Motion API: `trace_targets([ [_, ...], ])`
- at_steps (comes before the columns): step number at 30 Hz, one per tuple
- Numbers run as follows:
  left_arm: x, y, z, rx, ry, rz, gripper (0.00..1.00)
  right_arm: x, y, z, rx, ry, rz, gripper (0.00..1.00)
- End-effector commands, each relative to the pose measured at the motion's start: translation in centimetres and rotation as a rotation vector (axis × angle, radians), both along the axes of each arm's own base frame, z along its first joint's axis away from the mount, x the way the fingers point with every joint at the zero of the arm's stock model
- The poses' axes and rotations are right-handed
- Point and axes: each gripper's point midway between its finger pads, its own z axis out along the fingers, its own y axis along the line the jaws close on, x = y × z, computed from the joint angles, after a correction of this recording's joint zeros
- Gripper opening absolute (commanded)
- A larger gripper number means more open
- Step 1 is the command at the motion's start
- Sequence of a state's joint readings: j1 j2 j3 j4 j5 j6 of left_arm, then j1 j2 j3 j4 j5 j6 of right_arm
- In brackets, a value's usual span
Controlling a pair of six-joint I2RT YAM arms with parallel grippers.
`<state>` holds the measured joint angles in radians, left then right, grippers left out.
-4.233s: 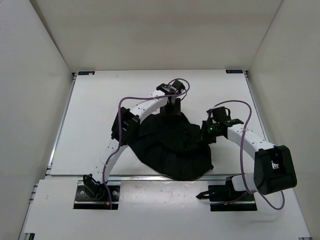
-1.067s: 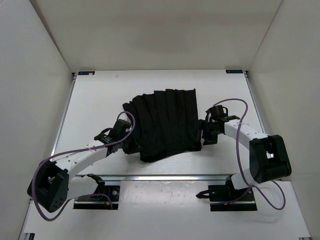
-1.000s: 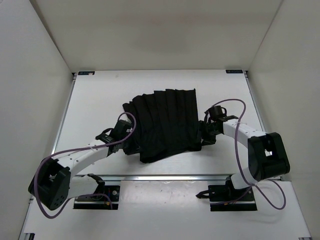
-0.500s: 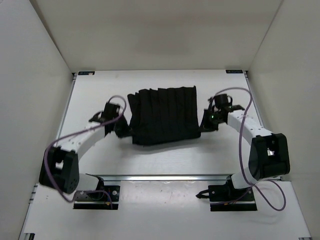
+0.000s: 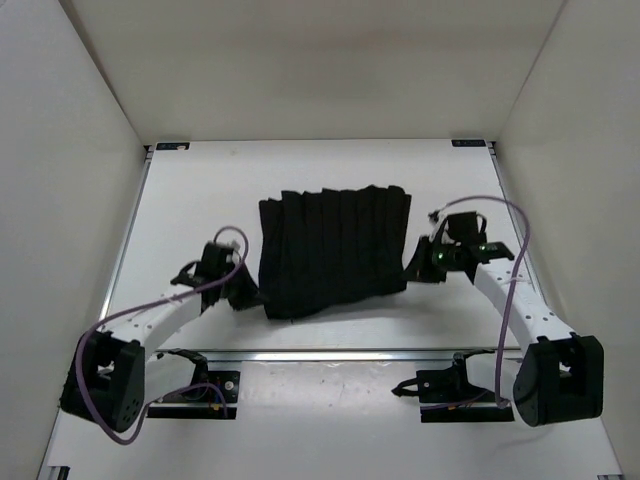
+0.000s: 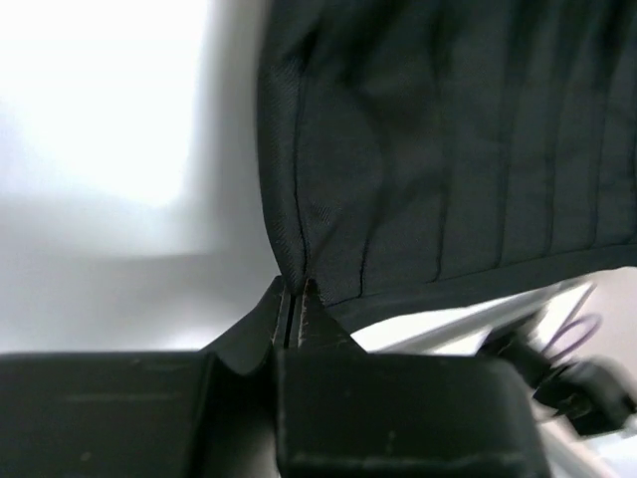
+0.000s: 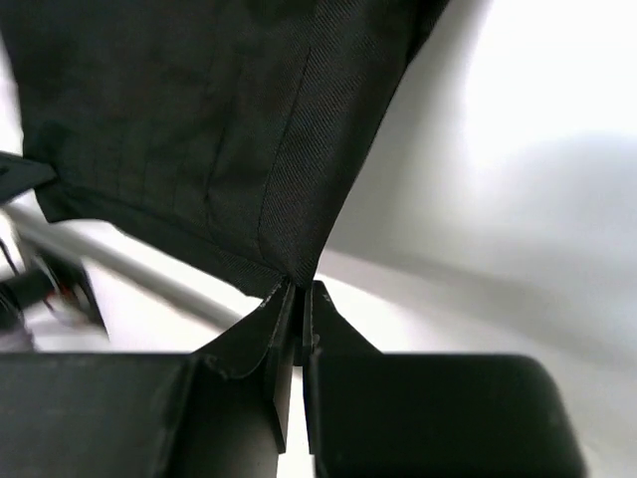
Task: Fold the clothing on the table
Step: Flatten the skirt out, then fold the skirt
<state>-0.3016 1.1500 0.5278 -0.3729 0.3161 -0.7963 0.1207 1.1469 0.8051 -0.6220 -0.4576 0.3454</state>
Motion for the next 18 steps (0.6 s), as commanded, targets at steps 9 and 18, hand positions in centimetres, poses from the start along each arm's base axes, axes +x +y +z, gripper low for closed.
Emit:
trace_targets([
  [9, -4.1, 0.7, -2.2, -0.022, 0.064, 0.078, 0.0, -6.8, 0.1, -5.6, -0.017, 0.23, 0.021, 0.0],
  [18, 20.5, -6.2, 21.2, -0.199, -0.346, 0.012, 0.0, 16.9, 2.5, 18.3, -0.033, -0.323, 0.017, 0.01],
])
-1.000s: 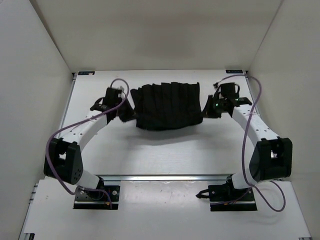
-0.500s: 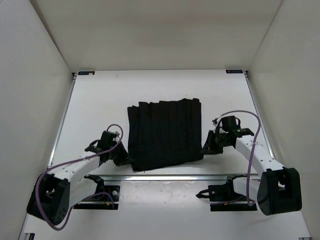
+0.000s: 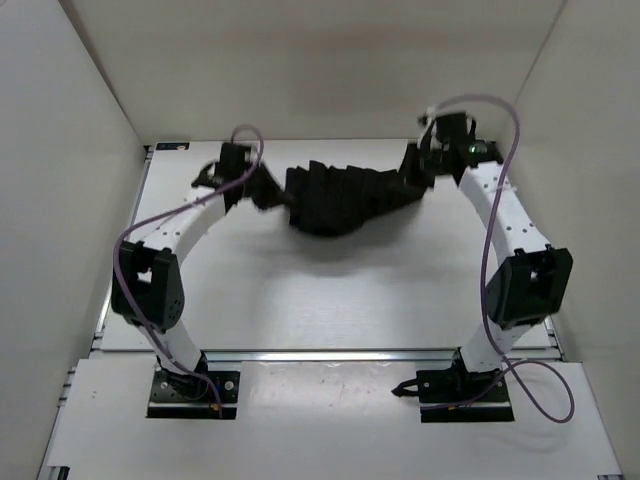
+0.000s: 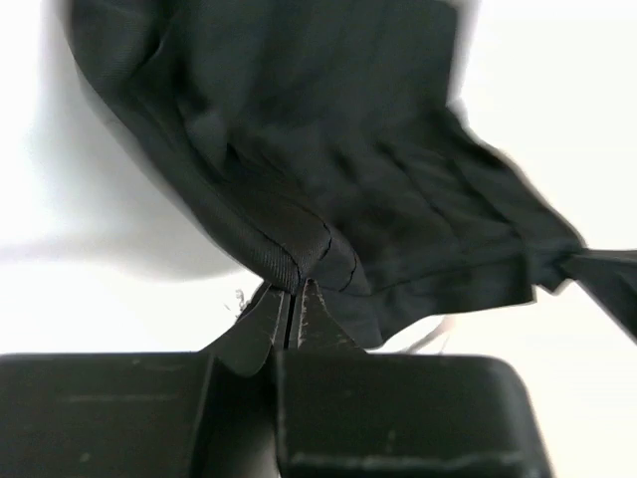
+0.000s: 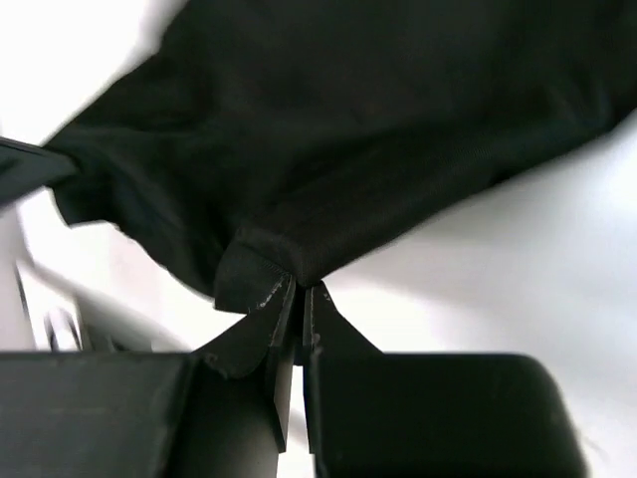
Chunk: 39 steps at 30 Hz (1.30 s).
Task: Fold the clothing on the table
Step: Fold the skirt
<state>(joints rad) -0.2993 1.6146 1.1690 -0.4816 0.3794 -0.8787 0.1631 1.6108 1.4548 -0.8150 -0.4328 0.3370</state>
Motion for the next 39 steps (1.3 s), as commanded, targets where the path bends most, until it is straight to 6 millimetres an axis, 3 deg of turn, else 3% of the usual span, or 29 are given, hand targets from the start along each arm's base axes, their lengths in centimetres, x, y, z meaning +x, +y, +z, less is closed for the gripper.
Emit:
trace_targets([
  [1, 8.7, -0.2, 16.4, -0.096, -0.415, 0.033, 0.0, 6.6, 0.0, 14.3, 0.0, -0.389, -0.023, 0.0],
  [3, 9.3, 1.0, 18.1, -0.103, -0.466, 0.076, 0.0, 6.1, -0.8, 15.3, 0.005, -0.411, -0.052, 0.0],
  [4, 8.8, 2.2, 17.7, -0.106, -0.481, 0.105, 0.0, 5.2, -1.3, 14.5, 0.015, -0.391, -0.064, 0.0],
  [5, 8.1, 2.9, 14.4, -0.11, -0.417, 0.124, 0.0, 5.2, -1.1, 14.5, 0.054, -0.411, -0.057, 0.0],
  [6, 7.4, 3.5, 15.4, -0.148, -0.464, 0.132, 0.0, 4.4, -1.9, 12.4, 0.063, -0.392, -0.082, 0.0],
  [8, 4.0, 4.4, 9.0, -0.157, -0.348, 0.152, 0.0, 2.7, -2.5, 8.6, 0.094, -0.318, -0.09, 0.0],
  [9, 3.5, 4.3, 7.9, -0.163, -0.343, 0.153, 0.0, 1.8, -3.1, 6.1, 0.092, -0.273, -0.105, 0.01],
  [10, 1.6, 4.4, 4.9, -0.15, -0.296, 0.153, 0.0, 0.2, -3.2, 3.2, 0.088, -0.206, -0.105, 0.0],
  [11, -0.3, 4.7, 1.2, -0.126, -0.218, 0.165, 0.0, -0.3, -3.6, 1.8, 0.083, -0.178, -0.117, 0.0],
  [12, -1.3, 5.0, 0.0, -0.111, -0.202, 0.168, 0.0, -2.0, -3.6, -1.1, 0.071, -0.105, -0.109, 0.0],
  [14, -5.5, 5.3, -5.3, -0.061, -0.068, 0.154, 0.02, -4.6, -4.4, -4.4, 0.041, -0.007, -0.123, 0.0],
  [16, -8.8, 5.4, -8.2, -0.01, 0.017, 0.12, 0.01, -8.2, -4.6, -7.8, 0.014, 0.092, -0.105, 0.0],
  [18, -11.4, 5.7, -10.2, 0.01, 0.081, 0.102, 0.03, -10.6, -4.7, -9.6, 0.004, 0.151, -0.106, 0.0],
  [23, -13.8, 6.2, -10.0, 0.049, 0.112, 0.069, 0.04, -14.8, -5.0, -11.2, -0.066, 0.272, -0.084, 0.0],
  [28, -15.5, 6.4, -7.9, 0.048, 0.091, 0.056, 0.02, -18.3, -5.8, -11.4, -0.124, 0.34, -0.108, 0.01],
  [34, -19.9, 6.6, -6.9, 0.057, 0.101, 0.031, 0.0, -21.7, -5.5, -10.2, -0.116, 0.349, -0.098, 0.0],
  [39, -21.3, 6.5, -4.8, 0.001, 0.048, 0.067, 0.0, -23.8, -5.1, -9.3, -0.094, 0.341, -0.113, 0.0],
])
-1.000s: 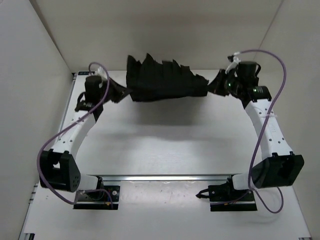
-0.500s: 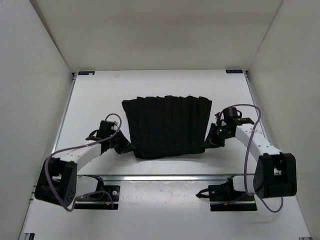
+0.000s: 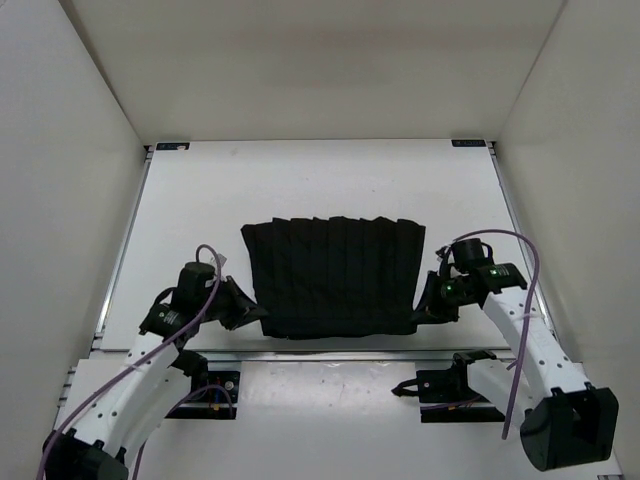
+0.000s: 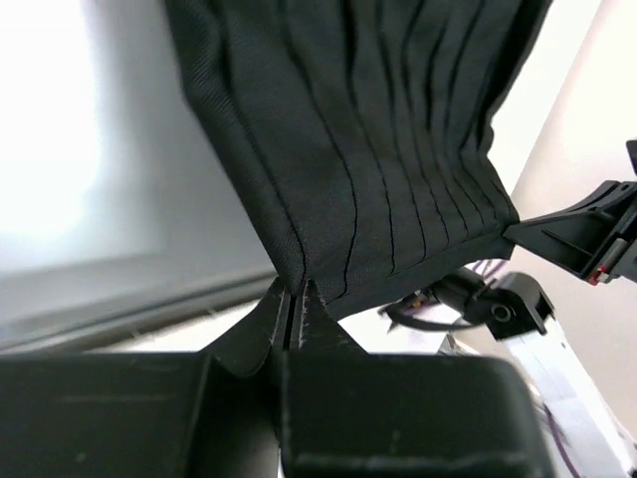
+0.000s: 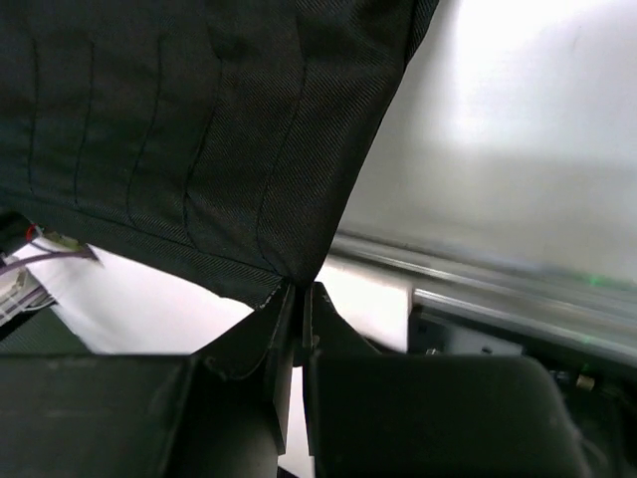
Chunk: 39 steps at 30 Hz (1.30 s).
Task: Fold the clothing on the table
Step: Fold the skirt
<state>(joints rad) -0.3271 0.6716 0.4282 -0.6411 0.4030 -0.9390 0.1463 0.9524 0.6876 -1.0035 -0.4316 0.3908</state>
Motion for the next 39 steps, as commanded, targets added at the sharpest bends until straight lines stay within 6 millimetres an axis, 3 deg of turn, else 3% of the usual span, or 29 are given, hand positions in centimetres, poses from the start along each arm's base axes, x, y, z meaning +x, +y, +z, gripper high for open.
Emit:
trace_targets([
  [1, -1.0, 1.1, 0.2, 0.045, 0.038, 0.067, 0.0, -1.5, -1.3, 1.0, -0.066, 0.007, -0.049, 0.0],
  [3, 0.1, 0.5, 2.2, 0.023, 0.015, 0.07, 0.0, -0.6, -1.2, 2.7, -0.051, -0.034, -0.055, 0.0],
  [6, 3.8, -0.4, 4.4, -0.029, -0.017, 0.101, 0.01, 3.8, -1.0, 5.8, -0.042, -0.136, -0.051, 0.0],
  [9, 10.5, -0.5, 6.6, -0.121, -0.072, 0.164, 0.02, 11.7, 0.1, 8.0, 0.021, -0.172, -0.033, 0.0],
  [12, 17.0, 0.3, 5.7, -0.095, -0.024, 0.202, 0.05, 18.4, -0.2, 9.0, 0.044, -0.217, -0.044, 0.0],
  [13, 18.3, 0.6, 5.3, -0.088, -0.015, 0.2, 0.11, 21.6, -0.6, 8.7, 0.054, -0.217, -0.055, 0.0],
  [15, 23.4, 0.3, 4.6, -0.13, 0.007, 0.196, 0.39, 27.3, -1.3, 8.3, 0.032, -0.233, -0.06, 0.01],
  [17, 26.7, -0.7, 5.2, -0.233, -0.007, 0.199, 0.49, 30.1, -2.7, 7.0, -0.048, -0.224, -0.083, 0.29],
  [18, 28.5, -1.2, 6.1, -0.287, -0.055, 0.2, 0.59, 30.8, -3.0, 6.8, -0.053, -0.223, -0.094, 0.38],
  [19, 29.4, -1.8, 6.0, -0.323, -0.043, 0.179, 0.6, 30.9, -3.3, 6.3, -0.07, -0.222, -0.098, 0.45],
  [21, 30.4, -2.3, 6.6, -0.342, -0.061, 0.14, 0.52, 30.9, -3.5, 5.9, -0.082, -0.251, -0.104, 0.72],
  [23, 30.1, -2.1, 5.8, -0.318, -0.045, 0.146, 0.53, 30.7, -5.0, 5.5, -0.079, -0.275, -0.151, 0.78],
  [24, 29.9, -1.8, 6.4, -0.312, -0.071, 0.16, 0.57, 30.1, -5.5, 5.2, -0.081, -0.288, -0.177, 0.82],
  [27, 27.3, -0.5, 4.5, -0.265, -0.049, 0.213, 0.58, 28.7, -7.5, 4.3, -0.061, -0.315, -0.261, 0.79],
  [30, 24.6, 0.7, 2.1, -0.157, -0.013, 0.227, 0.58, 27.6, -7.9, 2.4, -0.004, -0.279, -0.292, 0.79],
  [32, 22.8, 1.4, 0.9, -0.09, 0.012, 0.242, 0.58, 26.6, -7.5, 0.6, 0.065, -0.229, -0.303, 0.79],
  [36, 21.0, 1.8, -0.2, 0.036, 0.008, 0.279, 0.6, 26.5, -7.0, -0.7, 0.14, -0.228, -0.366, 0.79],
  [39, 19.8, 1.1, -2.4, 0.078, 0.049, 0.283, 0.62, 26.1, -6.2, -1.8, 0.176, -0.209, -0.4, 0.8],
])
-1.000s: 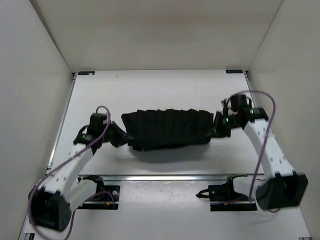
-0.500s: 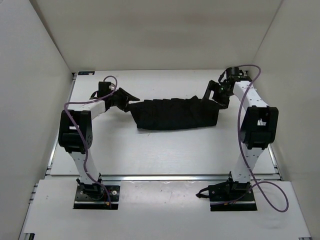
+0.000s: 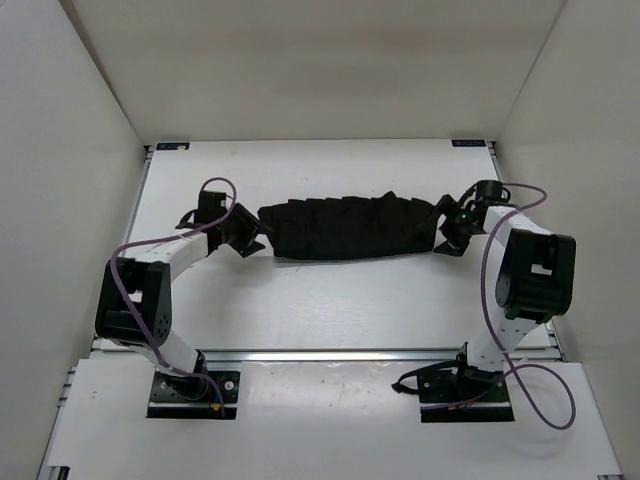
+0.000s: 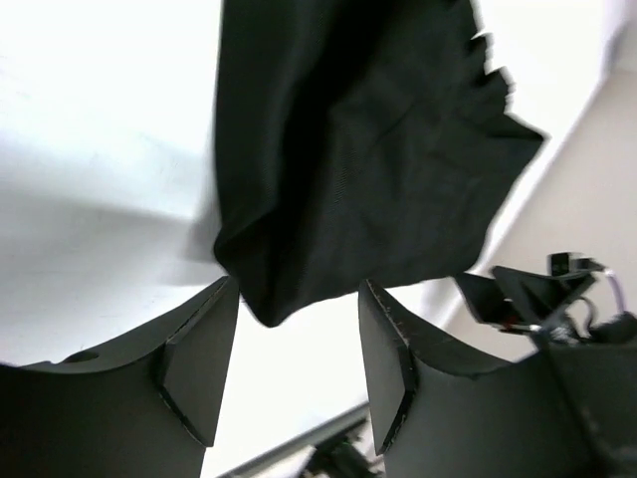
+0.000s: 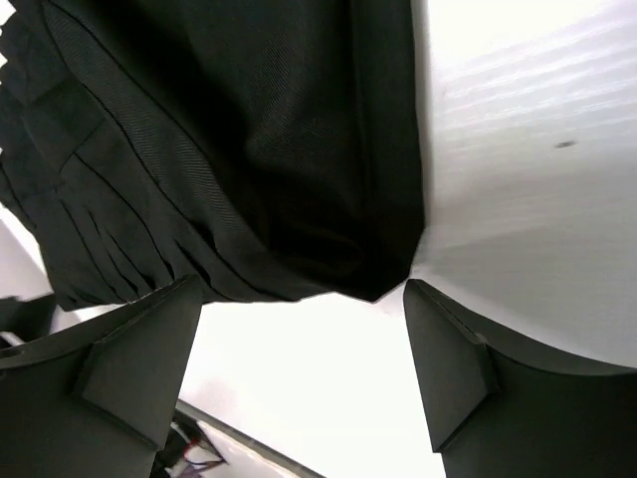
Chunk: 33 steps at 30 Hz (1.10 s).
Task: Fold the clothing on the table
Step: Fold the skirt
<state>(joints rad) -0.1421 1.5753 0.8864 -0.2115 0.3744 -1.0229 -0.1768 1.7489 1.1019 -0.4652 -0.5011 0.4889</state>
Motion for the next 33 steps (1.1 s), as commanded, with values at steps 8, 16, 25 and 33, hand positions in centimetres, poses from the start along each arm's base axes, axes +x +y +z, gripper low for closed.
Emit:
trace_targets([
  [8, 0.0, -2.0, -4.8, 0.157, 0.05, 0.025, 0.63, 2.4, 2.3, -1.2, 0.121, -0.054, -0.106, 0.68],
  [16, 0.9, -4.3, -5.0, 0.108, 0.014, -0.001, 0.0, 2.5, 0.5, -2.1, 0.12, -0.025, -0.109, 0.0],
  [25, -1.5, -9.8, -5.1, 0.051, -0.007, -0.103, 0.0, 1.5, -2.3, 4.0, -0.254, -0.129, 0.048, 0.0],
  [33, -1.8, -10.9, -5.6, 0.05, 0.002, -0.111, 0.0, -0.4, 11.8, 8.9, -0.27, -0.27, 0.361, 0.0],
])
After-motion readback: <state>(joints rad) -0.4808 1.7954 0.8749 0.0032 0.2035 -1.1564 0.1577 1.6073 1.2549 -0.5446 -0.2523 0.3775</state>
